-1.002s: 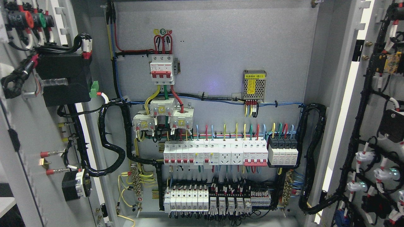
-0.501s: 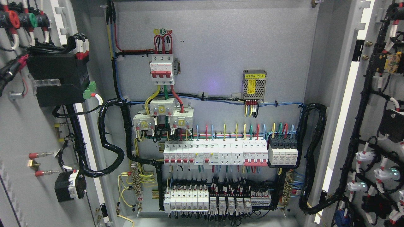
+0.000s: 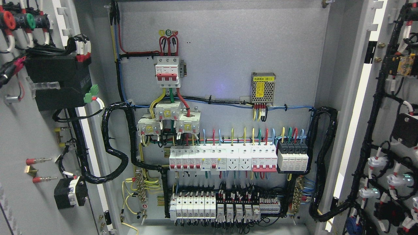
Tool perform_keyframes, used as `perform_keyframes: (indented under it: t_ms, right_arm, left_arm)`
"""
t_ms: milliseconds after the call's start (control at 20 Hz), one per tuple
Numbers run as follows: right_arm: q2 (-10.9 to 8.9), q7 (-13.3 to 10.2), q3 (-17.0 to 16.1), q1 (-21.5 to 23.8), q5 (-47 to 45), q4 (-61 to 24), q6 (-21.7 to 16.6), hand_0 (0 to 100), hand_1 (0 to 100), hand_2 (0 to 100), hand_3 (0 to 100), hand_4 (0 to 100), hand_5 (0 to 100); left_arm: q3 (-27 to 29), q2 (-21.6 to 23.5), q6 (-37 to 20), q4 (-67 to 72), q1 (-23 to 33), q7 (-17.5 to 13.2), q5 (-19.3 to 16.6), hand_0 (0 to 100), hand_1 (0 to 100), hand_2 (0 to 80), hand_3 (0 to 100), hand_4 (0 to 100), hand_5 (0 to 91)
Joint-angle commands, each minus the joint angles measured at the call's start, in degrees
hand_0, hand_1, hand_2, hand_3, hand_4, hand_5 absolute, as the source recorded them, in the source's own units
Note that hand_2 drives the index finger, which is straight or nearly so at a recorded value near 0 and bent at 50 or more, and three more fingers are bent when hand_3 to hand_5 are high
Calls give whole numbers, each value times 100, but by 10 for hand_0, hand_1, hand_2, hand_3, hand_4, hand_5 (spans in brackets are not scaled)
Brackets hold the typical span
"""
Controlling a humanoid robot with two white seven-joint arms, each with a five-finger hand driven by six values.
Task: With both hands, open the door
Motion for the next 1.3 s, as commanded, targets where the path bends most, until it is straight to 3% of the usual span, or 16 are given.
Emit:
perform_keyframes:
  t_ms: [0, 250, 601, 751, 1002, 1252]
  right_arm:
    - [-16, -15, -297, 12, 25, 137, -32, 228, 0, 0, 0, 0, 0]
    - [-139, -402, -807, 108, 43, 234, -58, 228, 0, 0, 0, 0, 0]
    - [-578, -753, -1579, 494, 218, 234, -330, 228, 0, 0, 0, 0, 0]
    - [-736, -798, -1914, 951, 438, 190, -847, 228, 0, 0, 0, 0, 0]
    - [-1184, -938, -1932, 1645, 711, 138, -2025, 228, 0, 0, 0, 0, 0]
    - [-1404, -1000, -2169, 2199, 720, -187, -2440, 228, 0, 0, 0, 0, 0]
  left_arm:
    - [0, 0, -3, -2, 0, 0, 0, 0, 0, 0, 0, 27, 0]
    - [0, 0, -3, 7, 0, 0, 0, 0, 0, 0, 0, 27, 0]
    - [0, 0, -3, -2, 0, 0, 0, 0, 0, 0, 0, 27, 0]
    - [0, 0, -3, -2, 0, 0, 0, 0, 0, 0, 0, 27, 0]
    - [0, 0, -3, -2, 0, 0, 0, 0, 0, 0, 0, 27, 0]
    - [0, 0, -3, -2, 0, 0, 0, 0, 0, 0, 0, 27, 0]
